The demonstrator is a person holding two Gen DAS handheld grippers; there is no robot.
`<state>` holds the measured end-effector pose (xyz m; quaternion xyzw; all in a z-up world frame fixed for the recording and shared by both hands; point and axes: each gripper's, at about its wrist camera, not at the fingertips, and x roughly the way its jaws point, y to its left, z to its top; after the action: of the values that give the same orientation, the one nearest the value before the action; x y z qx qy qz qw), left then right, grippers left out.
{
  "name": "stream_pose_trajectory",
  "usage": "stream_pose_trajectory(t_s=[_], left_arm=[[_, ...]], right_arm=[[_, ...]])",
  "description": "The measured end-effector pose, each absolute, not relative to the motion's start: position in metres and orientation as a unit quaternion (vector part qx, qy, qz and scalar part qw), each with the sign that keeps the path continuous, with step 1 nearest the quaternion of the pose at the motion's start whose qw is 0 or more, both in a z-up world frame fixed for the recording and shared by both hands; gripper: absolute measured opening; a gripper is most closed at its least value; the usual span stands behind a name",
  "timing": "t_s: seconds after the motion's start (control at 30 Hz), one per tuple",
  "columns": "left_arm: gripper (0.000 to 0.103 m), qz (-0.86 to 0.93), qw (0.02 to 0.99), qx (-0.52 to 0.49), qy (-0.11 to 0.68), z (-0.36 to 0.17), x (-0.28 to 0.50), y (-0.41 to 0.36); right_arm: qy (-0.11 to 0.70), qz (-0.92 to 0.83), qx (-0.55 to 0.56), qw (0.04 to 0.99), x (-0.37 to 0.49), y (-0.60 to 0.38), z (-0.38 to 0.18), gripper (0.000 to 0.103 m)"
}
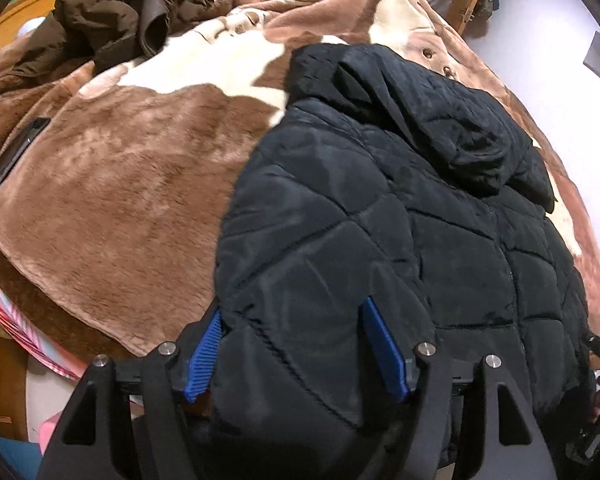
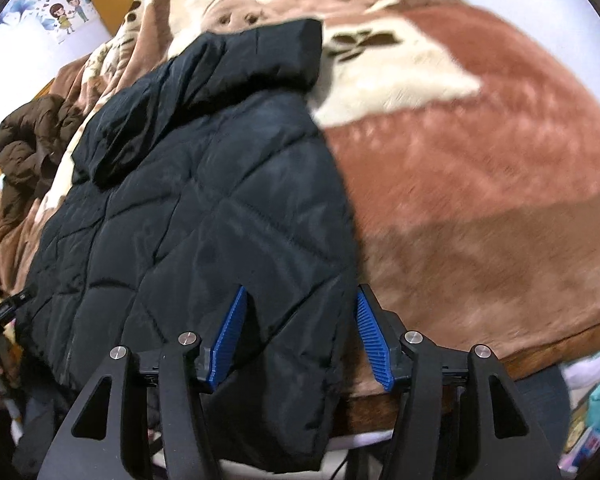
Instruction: Fold large clothes
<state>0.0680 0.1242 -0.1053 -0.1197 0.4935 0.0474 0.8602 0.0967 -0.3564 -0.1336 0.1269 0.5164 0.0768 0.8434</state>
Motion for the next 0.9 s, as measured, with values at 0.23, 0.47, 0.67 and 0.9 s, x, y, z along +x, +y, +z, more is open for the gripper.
stream_pose_trajectory(t_s=[0.23, 0.47, 0.67, 0.9], left_arm=[[0.076, 0.062, 0.837, -0.112, 0.531, -0.121, 0.075, 0.121], [0.022, 0.041, 0.846, -0.115, 0.52, -0.102, 0.071, 0.111], [0.015, -0.009, 0.884, -0.155, 0.44, -0.029, 0.062, 0.114], [0.015, -0.043, 0.903, -0.195, 0.38, 0.027, 0.022, 0.126]], right_arm=[[0.558, 0.09, 0.162, 0.809, 0.098, -0.355, -0.154, 0.061], [0.53, 0.121, 0.139, 0.828, 0.092, -0.345, -0.123, 0.016], [0.462, 0.163, 0.174, 0.854, 0.088, -0.361, -0.055, 0.013], [0.429, 0.181, 0.188, 0.864, 0.042, -0.383, -0.01, 0.013]])
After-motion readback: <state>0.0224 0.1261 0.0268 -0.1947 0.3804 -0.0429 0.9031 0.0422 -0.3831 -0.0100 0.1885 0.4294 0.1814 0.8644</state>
